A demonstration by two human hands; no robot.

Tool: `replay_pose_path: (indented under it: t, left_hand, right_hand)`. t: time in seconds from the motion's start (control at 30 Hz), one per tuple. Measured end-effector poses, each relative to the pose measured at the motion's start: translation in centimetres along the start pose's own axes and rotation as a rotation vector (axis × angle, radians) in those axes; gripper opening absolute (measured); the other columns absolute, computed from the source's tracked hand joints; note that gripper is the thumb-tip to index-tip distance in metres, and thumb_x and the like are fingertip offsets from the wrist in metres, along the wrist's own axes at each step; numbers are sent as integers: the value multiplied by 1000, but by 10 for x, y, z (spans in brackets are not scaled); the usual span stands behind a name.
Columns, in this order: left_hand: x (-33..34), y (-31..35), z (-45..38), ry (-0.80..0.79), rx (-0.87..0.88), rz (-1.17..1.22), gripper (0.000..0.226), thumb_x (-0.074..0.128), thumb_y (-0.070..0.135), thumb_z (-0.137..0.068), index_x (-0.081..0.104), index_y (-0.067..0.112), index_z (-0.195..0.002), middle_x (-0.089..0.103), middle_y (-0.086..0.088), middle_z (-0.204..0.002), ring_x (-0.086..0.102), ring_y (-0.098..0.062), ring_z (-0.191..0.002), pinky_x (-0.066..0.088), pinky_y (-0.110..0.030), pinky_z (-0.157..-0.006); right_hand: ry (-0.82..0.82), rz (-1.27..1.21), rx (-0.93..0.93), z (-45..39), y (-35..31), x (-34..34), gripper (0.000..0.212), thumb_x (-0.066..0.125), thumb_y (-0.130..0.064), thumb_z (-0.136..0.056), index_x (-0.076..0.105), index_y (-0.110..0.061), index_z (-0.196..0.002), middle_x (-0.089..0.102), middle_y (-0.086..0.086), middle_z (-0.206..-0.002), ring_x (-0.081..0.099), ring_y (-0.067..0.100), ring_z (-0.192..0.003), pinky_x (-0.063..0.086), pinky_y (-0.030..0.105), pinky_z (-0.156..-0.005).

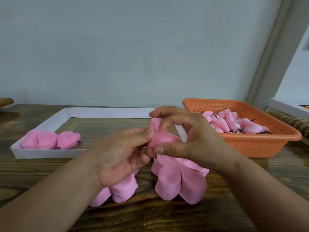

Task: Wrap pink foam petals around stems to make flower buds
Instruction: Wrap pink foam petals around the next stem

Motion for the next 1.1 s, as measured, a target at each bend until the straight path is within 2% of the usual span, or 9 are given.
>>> replay_pose_path:
  t: [0.1, 0.17, 0.23, 0.4, 0.57, 0.73, 0.83, 0.97, 1.1]
  left_hand:
    - [1, 0, 0, -5, -14, -13, 17, 61, 16, -74, 72, 5, -83, 55, -4, -59, 51, -6, -45, 43, -13, -37]
    - [1, 0, 1, 3, -11, -29, 13, 62, 15, -73, 74, 8, -75, 56, -4, -59, 51, -6, -45, 43, -13, -37]
    - [2, 1, 1, 16, 0, -54, 12, 62, 14, -73, 73, 8, -73, 55, -4, -59, 50, -6, -44, 43, -13, -36]
    - [4, 1, 1, 11, 29, -83, 21, 60, 17, -77, 67, 3, -91, 55, -2, -56, 50, -5, -43, 43, -13, -37]
    - [3, -1, 1, -8, 44, -60, 30, 58, 15, -77, 66, 0, -102, 57, -2, -59, 53, -7, -46, 46, -15, -40]
    - [3, 1, 2, -27, 26, -2, 21, 62, 16, -72, 72, 3, -86, 59, -7, -62, 55, -9, -47, 49, -16, -41]
    - [2, 1, 1, -42, 6, 37, 24, 61, 15, -75, 69, 0, -91, 58, -8, -62, 55, -9, -47, 50, -15, -42]
    - [2, 2, 2, -88, 5, 36, 24, 63, 18, -72, 74, 1, -86, 61, -8, -65, 58, -9, -49, 53, -17, -46]
    - [1, 3, 2, -116, 7, 11, 28, 67, 18, -68, 76, 3, -89, 65, -7, -69, 59, -9, -53, 55, -18, -51]
  right_hand:
    - [4, -35, 23, 0, 1, -2, 16, 78, -6, -71, 71, -14, -82, 58, -8, -119, 54, -1, -111, 36, 12, -95]
    - [1, -45, 22, 0, 2, -3, 13, 77, -3, -72, 72, -9, -82, 59, -7, -118, 55, 0, -110, 38, 15, -95]
    - [-2, -41, 11, 0, 1, -4, 13, 76, -6, -71, 71, -12, -81, 59, -6, -117, 55, 1, -110, 38, 17, -95]
    - [1, 22, -27, 0, -2, -4, 16, 73, -16, -67, 64, -26, -77, 58, -8, -115, 54, -2, -108, 37, 16, -94]
    - [-5, 43, -49, 0, -2, -5, 24, 75, -16, -68, 67, -27, -88, 57, -3, -118, 53, -1, -111, 37, 16, -96]
    - [28, 39, -66, 0, -1, -7, 28, 75, -15, -67, 66, -24, -91, 58, -2, -118, 53, 2, -113, 38, 18, -97]
    - [36, 76, -78, 0, 0, -7, 25, 76, -18, -65, 64, -23, -87, 57, -3, -118, 54, 3, -112, 39, 21, -97]
    - [26, 158, -81, 1, 0, -8, 22, 77, -21, -66, 72, -16, -88, 57, -5, -117, 52, 4, -113, 37, 18, -96]
    - [28, 211, -105, 2, -2, -10, 25, 79, -19, -69, 73, -19, -93, 56, -4, -118, 51, 7, -114, 36, 18, -96]
Point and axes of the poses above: each hand's wrist, its own z-axis away from the middle knuckle, its own x-axis out of the palm, y = z × x, the point moved 1 cm from there along -z, towards the middle knuckle
